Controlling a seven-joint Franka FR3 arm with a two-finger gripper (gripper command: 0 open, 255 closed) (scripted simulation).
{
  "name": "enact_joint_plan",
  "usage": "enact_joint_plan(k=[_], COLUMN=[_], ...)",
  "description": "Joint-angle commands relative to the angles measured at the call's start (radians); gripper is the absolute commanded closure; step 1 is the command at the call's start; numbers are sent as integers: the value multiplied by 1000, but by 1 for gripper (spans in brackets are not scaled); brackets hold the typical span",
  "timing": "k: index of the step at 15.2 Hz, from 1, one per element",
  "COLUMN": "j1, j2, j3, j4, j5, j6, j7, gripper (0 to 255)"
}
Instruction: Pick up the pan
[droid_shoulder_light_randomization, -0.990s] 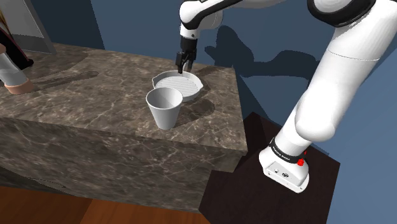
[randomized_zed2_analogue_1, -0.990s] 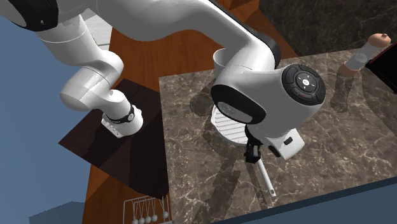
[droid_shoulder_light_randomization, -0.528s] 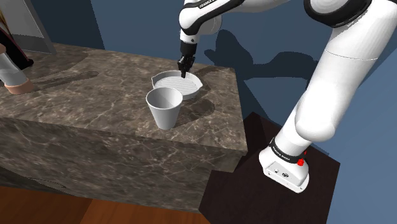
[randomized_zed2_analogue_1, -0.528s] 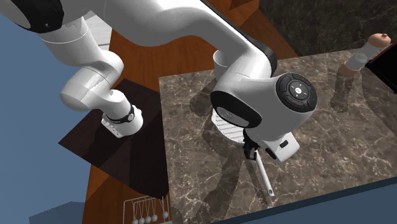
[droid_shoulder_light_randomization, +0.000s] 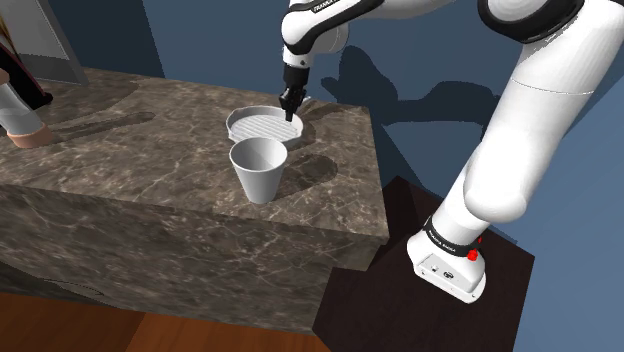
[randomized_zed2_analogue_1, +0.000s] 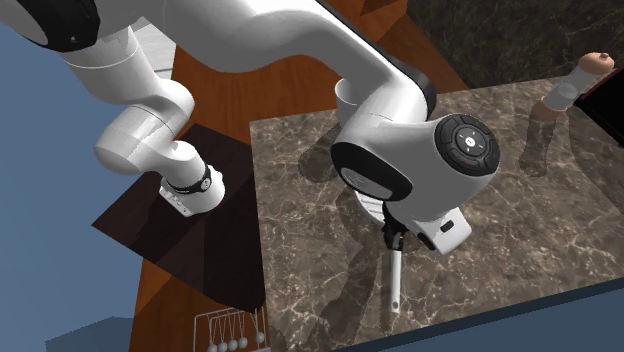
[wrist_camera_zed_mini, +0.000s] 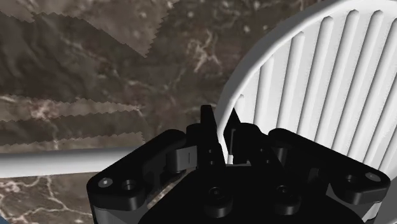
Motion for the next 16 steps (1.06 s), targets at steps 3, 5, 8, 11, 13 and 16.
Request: enact_joint_plan(k=[3,5,8,11,13,16], j1=[0,0,0,0,0,-1], j2=[-19,-29,-43,-55,-62,-66], j3=[-1,-2,-3,-3,-4,-4], j4=[25,40,64,90,108,119], j5=[-7,-10,-15,-20,-22,-24], j6=[-43,-68,-105,-142,-167,-182], j7=[9,14,20,27,31,33], gripper=[255,255,255,255,255,255])
